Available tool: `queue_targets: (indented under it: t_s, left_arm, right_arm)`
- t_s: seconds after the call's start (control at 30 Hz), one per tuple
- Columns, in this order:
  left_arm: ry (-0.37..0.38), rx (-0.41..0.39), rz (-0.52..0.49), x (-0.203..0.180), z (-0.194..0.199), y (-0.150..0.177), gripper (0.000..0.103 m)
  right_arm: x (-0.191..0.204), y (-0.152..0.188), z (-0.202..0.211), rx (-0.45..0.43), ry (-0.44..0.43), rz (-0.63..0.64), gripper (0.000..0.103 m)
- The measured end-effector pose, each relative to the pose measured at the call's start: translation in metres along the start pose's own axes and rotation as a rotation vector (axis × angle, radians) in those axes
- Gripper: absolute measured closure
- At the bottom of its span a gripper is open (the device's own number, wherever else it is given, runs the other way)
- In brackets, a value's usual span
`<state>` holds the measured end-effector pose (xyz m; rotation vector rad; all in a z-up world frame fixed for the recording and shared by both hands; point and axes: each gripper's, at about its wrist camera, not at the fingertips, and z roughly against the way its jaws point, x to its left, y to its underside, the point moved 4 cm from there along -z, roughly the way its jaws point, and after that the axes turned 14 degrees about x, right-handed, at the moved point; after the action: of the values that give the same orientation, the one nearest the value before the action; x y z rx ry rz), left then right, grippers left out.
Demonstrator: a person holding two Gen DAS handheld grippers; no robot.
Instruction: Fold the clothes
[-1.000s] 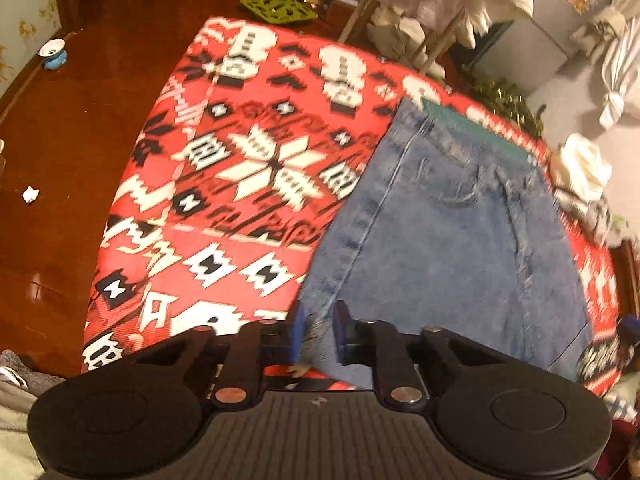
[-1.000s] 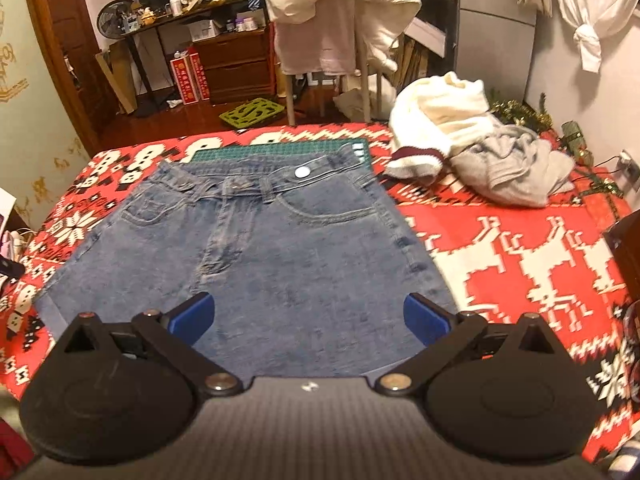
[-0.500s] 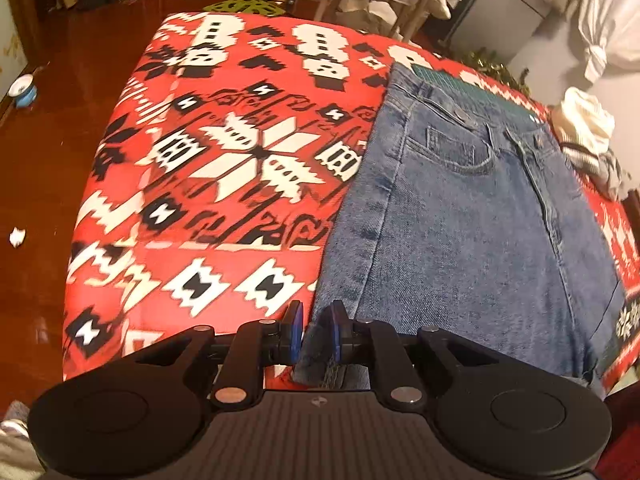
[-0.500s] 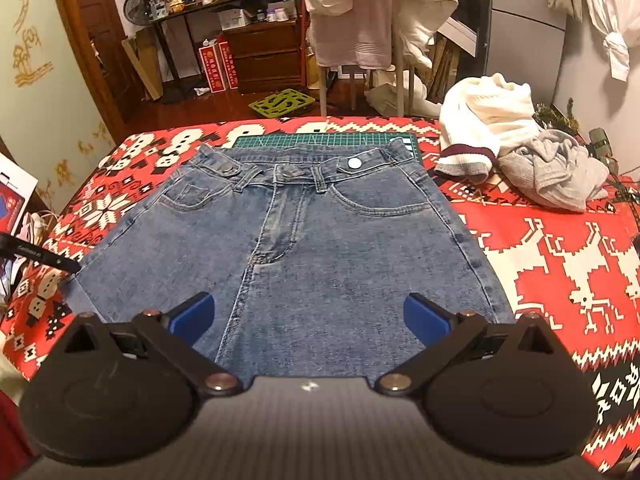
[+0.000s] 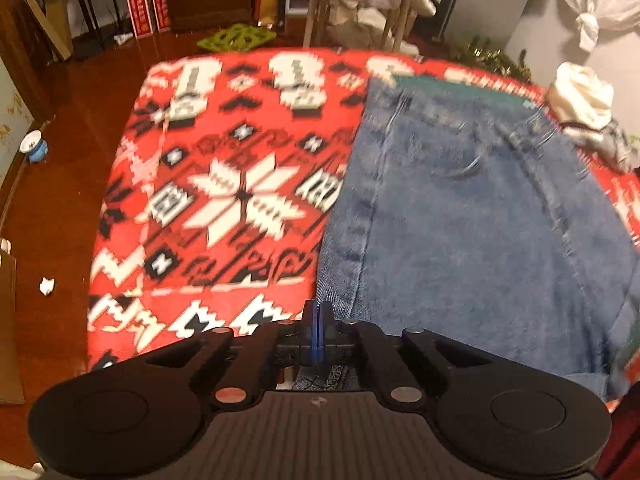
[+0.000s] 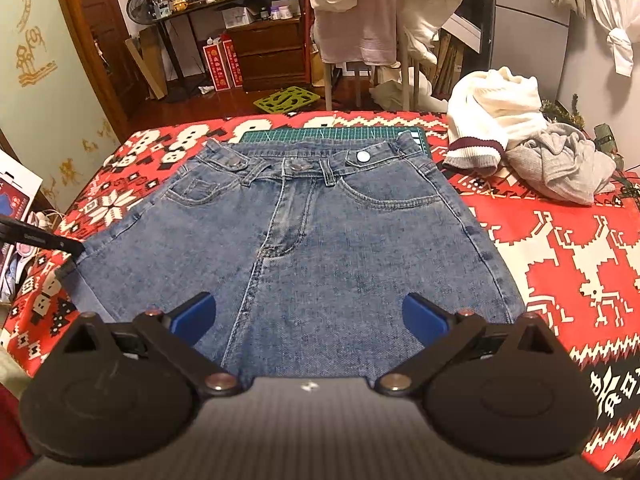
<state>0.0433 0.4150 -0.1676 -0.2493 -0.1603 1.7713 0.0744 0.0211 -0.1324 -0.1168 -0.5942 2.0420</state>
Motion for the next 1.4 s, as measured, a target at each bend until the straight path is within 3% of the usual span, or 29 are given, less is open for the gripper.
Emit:
queue_targets:
  t_s: [0.2,0.37,0.5,0.63,0.87,1.07,1.13,1.17,1.27,1.4]
  left_arm:
    - [0.036,-0.072,-0.055,-0.041,0.058,-0.010,0.102]
    - [0.138,-0.058,-0.033,-0.092,0.080,-0.027,0.102]
    - [0.226,-0.011,0.000,-0.133,0.072,-0.035,0.102]
    - [0.258,0.018,0.002,-0.169,0.059,-0.040,0.102]
    - [0.315,0.080,0.025,-0.204,0.034,-0.043,0.102]
    - [0.355,0.108,0.058,-0.205,0.025,-0.046,0.102]
    - [0.365,0.104,0.068,-0.202,0.026,-0.045,0.102]
    - [0.369,0.102,0.073,-0.201,0.027,-0.045,0.102]
    - [0.391,0.093,0.088,-0.196,0.030,-0.044,0.102]
    - [0.525,0.054,0.108,-0.188,0.050,-0.042,0.100]
  right_arm:
    - [-0.001,-0.008,0.011,-0.038,-0.059,-0.010,0.005]
    - [0.010,-0.017,0.025,-0.073,-0.162,0.004,0.007]
    - [0.015,-0.023,0.034,-0.089,-0.219,0.006,0.014]
    - [0.015,-0.026,0.035,-0.082,-0.271,0.011,0.016]
    - [0.026,-0.029,0.009,0.008,-0.327,0.028,0.027]
    - [0.040,-0.033,-0.025,0.069,-0.321,0.012,0.050]
    - [0.044,-0.036,-0.033,0.085,-0.311,0.010,0.073]
    - [0.045,-0.037,-0.036,0.092,-0.311,0.007,0.090]
    - [0.044,-0.039,-0.034,0.081,-0.328,-0.002,0.094]
    - [0.032,-0.046,-0.010,0.041,-0.288,0.017,0.095]
